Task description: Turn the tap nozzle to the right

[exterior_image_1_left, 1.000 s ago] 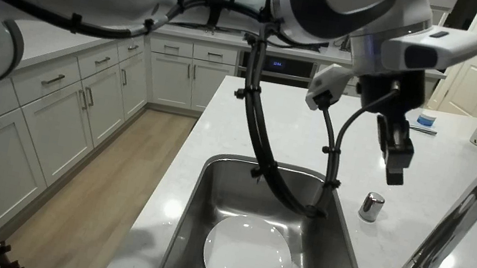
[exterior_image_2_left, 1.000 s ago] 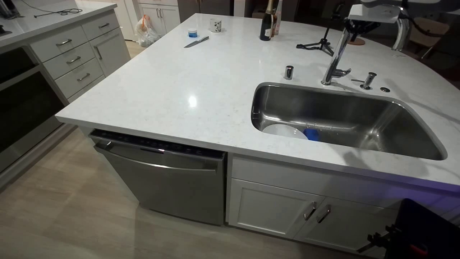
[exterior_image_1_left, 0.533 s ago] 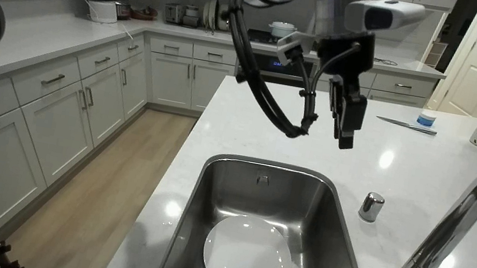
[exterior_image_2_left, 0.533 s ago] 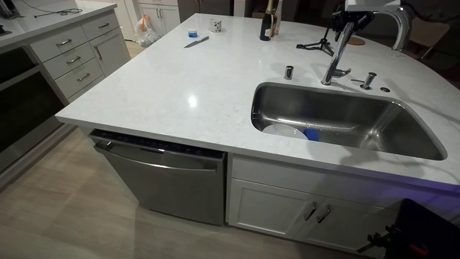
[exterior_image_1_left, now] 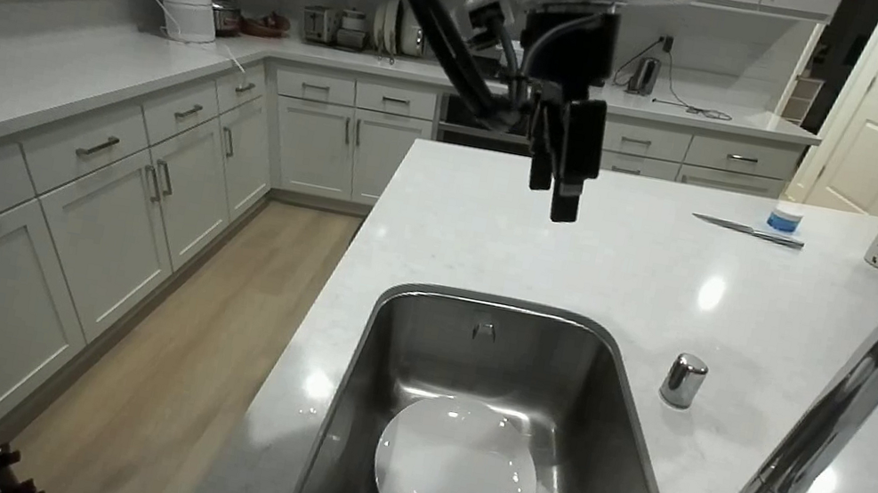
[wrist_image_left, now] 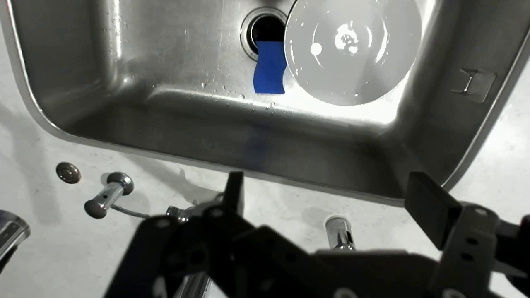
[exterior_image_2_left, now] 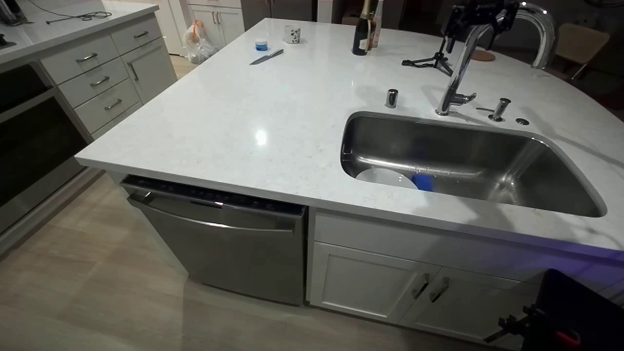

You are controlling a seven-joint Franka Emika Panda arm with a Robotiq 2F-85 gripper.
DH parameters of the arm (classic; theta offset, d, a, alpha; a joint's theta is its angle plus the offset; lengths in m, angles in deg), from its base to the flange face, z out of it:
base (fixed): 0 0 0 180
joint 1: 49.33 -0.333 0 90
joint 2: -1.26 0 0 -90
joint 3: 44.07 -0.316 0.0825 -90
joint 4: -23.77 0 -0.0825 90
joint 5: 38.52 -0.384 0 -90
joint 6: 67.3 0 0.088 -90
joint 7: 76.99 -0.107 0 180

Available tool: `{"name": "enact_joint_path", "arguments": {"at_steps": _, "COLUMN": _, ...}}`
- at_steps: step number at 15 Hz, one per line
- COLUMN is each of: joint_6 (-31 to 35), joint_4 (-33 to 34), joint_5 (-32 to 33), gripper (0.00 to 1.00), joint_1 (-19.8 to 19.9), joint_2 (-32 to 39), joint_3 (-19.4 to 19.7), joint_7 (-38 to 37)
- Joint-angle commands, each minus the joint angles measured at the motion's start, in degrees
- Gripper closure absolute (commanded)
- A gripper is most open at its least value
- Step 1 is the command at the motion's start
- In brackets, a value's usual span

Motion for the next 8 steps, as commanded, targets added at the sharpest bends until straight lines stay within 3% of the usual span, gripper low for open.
{"name": "enact_joint_path", "arguments": {"at_steps": 1, "joint_6": -3.24, "joint_4": -6.25, "joint_5": -0.73, "gripper": 0.0, "joint_1": -1.0, "joint_2": -6.03, "joint_3": -1.54, "joint_7": 1.66}}
{"name": "enact_joint_path", "arguments": {"at_steps": 2, "joint_6": -1.9, "joint_4": -1.19, "joint_5": 0.0, "gripper": 0.0, "joint_1": -0.49, "joint_2": -1.6, "joint_3": -0.9, "joint_7": 0.62}}
{"name": "enact_joint_path", "arguments": {"at_steps": 8, "joint_6": -1.92, "joint_4": -1.47, "joint_5": 0.01, "gripper": 0.0, "joint_1": -0.27, "joint_2": -1.36, "joint_3": -1.04, "joint_7": 0.59}}
